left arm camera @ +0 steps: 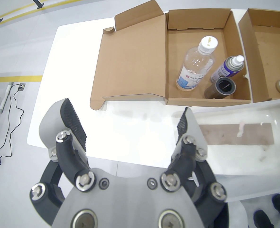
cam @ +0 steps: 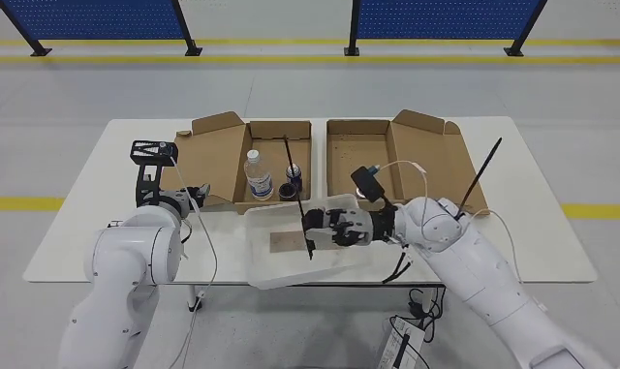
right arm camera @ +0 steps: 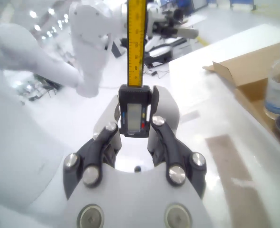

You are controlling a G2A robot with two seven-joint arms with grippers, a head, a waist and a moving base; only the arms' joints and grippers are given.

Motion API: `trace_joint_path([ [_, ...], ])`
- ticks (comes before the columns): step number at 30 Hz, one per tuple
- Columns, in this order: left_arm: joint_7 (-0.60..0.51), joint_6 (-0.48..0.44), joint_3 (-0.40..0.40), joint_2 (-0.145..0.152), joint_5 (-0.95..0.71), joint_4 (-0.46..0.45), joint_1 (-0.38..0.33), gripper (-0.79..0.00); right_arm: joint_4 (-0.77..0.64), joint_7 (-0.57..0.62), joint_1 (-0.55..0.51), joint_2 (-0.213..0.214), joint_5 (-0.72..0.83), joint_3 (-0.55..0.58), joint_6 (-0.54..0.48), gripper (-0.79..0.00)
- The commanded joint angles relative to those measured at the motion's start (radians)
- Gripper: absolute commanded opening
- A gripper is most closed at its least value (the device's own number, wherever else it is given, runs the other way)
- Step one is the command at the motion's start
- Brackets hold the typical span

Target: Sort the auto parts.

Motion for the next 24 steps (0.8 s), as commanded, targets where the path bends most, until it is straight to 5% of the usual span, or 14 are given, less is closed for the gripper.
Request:
trace_joint_path([
  [1, 0.0, 0.0, 0.0, 0.0, 0.0, 0.0, 0.0, 0.0, -0.002, 0.0, -0.002, 0.002, 0.011, 0.001, 0.0, -0.785],
  [15, 0.0, 0.0, 0.0, 0.0, 0.0, 0.0, 0.0, 0.0, 0.024, -0.005, -0.001, 0.008, -0.029, 0.03, 0.0, -0.785],
  [21, 0.0, 0.0, 0.0, 0.0, 0.0, 0.0, 0.0, 0.0, 0.057, -0.088, 0.011, 0.016, -0.22, 0.109, 0.01, -0.785],
  [24, 0.0, 0.0, 0.0, 0.0, 0.0, 0.0, 0.0, 0.0, 0.021, -0.134, 0.011, 0.021, -0.349, 0.148, 0.102, -0.785],
])
